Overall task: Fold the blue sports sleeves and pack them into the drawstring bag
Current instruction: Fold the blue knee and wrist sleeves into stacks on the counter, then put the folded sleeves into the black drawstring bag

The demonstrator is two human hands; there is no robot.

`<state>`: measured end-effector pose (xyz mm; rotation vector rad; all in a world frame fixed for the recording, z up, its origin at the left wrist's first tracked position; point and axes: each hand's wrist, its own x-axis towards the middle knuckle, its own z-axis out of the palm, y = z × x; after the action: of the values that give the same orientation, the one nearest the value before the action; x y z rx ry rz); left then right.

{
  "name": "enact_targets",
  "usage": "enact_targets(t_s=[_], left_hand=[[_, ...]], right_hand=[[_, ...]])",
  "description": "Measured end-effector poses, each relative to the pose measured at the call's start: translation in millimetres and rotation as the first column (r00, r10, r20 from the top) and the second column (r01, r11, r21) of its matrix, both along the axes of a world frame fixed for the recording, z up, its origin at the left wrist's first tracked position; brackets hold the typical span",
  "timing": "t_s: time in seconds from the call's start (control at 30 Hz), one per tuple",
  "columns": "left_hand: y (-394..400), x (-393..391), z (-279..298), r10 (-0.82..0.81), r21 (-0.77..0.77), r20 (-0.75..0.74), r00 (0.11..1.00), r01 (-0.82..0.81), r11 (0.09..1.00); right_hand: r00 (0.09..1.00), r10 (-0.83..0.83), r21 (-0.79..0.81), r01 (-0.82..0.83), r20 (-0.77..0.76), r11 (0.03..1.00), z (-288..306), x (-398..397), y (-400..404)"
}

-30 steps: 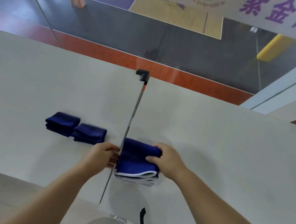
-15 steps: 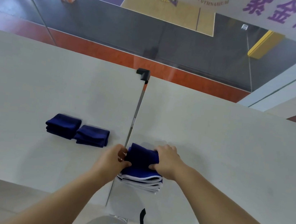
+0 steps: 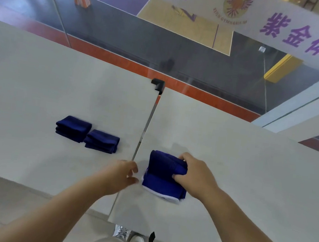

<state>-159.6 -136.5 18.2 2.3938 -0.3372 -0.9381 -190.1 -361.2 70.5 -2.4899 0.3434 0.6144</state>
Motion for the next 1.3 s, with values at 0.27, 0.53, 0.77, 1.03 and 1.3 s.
enact_targets(t_s=[0.27, 0.53, 0.77, 1.03, 1.3], left_hand=[[40.4, -29.2, 42.2, -0.025, 0.251, 0.156, 0.987, -0.015, 0.968], [124.7, -62.0, 68.6, 0.076, 0.313, 0.216, 0.973, -0.143, 0.939], [235.2, -45.6, 85.1, 0.157, 0.309, 0.268, 0.951, -0.239, 0.921], [382.3, -14.6, 101.4, 0.174, 0.317, 0.326, 0.929, -0.281, 0.906], [483.1, 32.5, 96.0, 0.285, 0.276, 0.311, 0.907, -0.373, 0.886]], right_hand=[[0.922, 0.268, -0.174, -0.226, 0.278, 0.958, 26.3, -3.6, 2.1], [0.833, 0.405, -0.170, -0.367, 0.377, 0.914, 51.2, -9.7, 63.5], [0.787, 0.467, -0.139, -0.452, 0.403, 0.881, 66.0, 17.6, 182.0], [0.830, 0.382, -0.033, -0.404, 0.407, 0.914, 74.0, 52.8, 336.8], [0.868, 0.367, 0.031, -0.400, 0.336, 0.916, 81.9, 103.4, 427.1]])
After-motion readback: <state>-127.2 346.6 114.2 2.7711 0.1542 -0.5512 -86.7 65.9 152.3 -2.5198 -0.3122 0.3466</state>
